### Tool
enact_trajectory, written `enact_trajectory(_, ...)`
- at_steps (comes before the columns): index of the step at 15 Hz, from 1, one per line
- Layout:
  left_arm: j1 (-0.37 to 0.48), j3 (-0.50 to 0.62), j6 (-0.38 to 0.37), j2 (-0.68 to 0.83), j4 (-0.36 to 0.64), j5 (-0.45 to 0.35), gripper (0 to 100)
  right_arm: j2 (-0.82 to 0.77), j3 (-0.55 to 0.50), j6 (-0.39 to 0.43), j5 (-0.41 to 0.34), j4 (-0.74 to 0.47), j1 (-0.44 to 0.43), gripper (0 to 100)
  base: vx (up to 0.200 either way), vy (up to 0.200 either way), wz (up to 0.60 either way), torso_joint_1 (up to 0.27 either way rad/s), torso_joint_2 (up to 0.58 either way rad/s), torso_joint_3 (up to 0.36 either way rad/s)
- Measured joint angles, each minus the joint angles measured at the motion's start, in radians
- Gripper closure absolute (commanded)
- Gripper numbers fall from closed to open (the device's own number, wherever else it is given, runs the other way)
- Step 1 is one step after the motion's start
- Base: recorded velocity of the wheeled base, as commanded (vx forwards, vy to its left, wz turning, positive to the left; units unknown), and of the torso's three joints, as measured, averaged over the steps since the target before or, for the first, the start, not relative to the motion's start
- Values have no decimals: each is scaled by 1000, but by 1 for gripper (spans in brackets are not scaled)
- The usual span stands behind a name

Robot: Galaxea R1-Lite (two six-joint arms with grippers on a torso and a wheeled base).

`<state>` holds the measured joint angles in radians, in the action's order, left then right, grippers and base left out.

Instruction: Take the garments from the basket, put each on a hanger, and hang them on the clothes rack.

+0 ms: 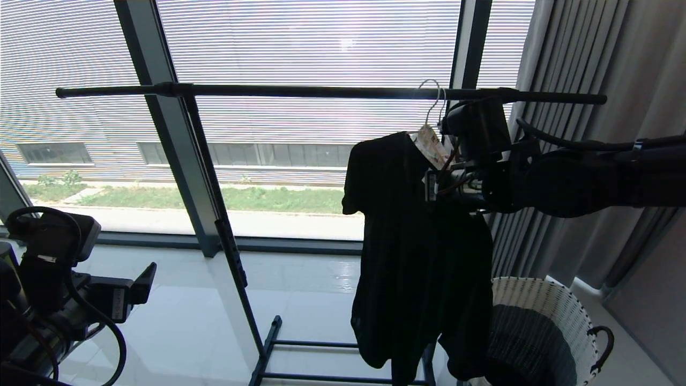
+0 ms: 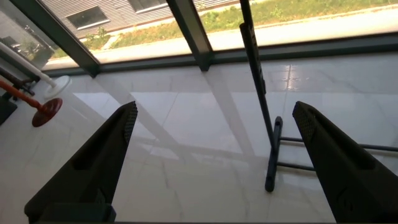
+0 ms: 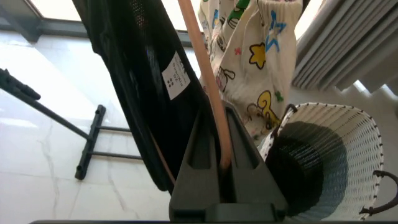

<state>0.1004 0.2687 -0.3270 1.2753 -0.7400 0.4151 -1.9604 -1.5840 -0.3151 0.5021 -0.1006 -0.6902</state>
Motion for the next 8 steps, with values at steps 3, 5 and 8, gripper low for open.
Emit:
enact_trajectory(3,1,-2,0,0,0,0,0,17,2,29,9,1,-12,100,200,0,0,1,1,6)
enact_trajectory(5,2,-2,0,0,-1,0,0,27,2,56,11,2,-19,100,0,0,0,0,0,0)
enact_trajectory(8,21,-8,0,-3,0,0,0,30,-2,101,19,7,-23,100,0,0,0,0,0,0)
